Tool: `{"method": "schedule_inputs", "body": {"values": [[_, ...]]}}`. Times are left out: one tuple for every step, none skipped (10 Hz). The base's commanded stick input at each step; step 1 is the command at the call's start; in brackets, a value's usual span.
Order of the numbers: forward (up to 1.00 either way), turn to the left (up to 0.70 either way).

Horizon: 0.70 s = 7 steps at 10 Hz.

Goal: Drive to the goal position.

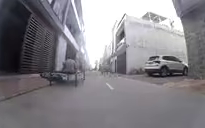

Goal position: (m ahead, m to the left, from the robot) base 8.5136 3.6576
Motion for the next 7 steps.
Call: {"method": "schedule_inputs", "body": {"values": [[0.85, 0.0], [0.85, 0.0], [0.85, 0.0], [0.85, 0.0], [0.85, 0.0], [0.85, 0.0], [0.85, 0.0]]}}
